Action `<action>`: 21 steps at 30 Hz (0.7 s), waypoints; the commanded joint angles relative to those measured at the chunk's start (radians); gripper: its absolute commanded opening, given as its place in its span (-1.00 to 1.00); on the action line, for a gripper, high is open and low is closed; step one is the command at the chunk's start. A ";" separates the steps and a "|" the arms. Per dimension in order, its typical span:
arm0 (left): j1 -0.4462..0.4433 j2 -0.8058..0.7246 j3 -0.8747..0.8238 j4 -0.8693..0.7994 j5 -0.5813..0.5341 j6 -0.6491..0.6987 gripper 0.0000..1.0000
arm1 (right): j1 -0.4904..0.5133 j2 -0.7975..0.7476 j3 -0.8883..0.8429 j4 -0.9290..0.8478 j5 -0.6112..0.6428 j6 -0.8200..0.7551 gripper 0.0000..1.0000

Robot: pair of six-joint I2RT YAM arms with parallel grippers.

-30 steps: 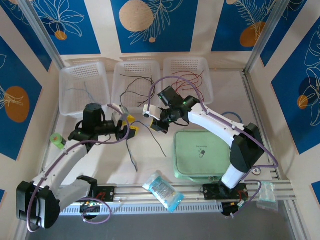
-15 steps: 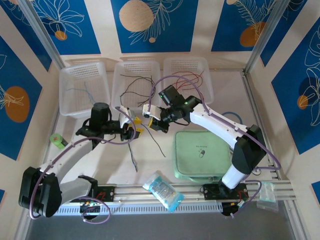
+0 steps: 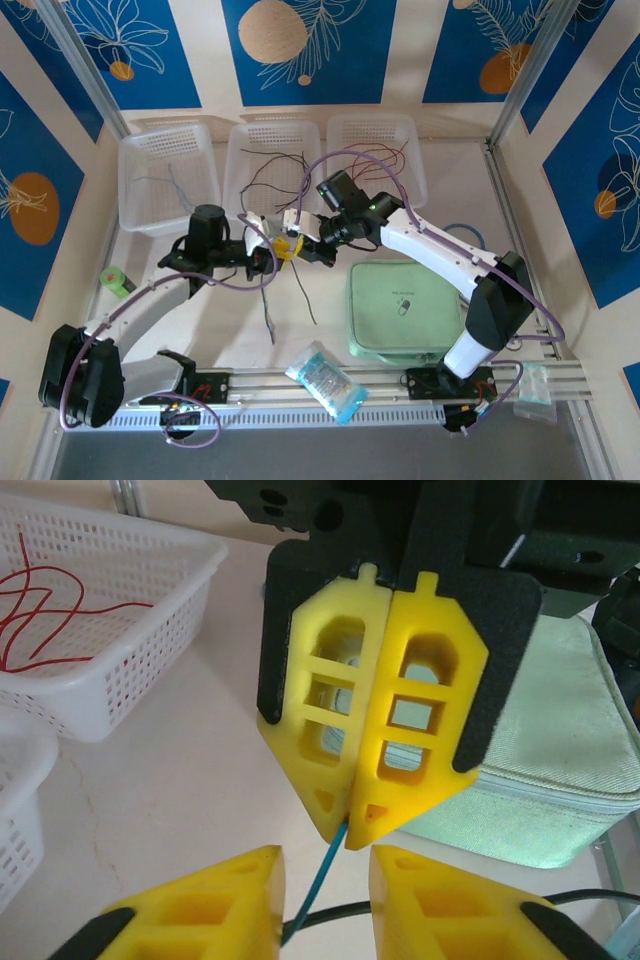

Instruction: Untangle the cables

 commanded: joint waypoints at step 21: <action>-0.012 -0.012 0.096 0.049 -0.177 -0.213 -1.00 | -0.132 -0.268 -0.226 0.247 -0.099 0.334 0.07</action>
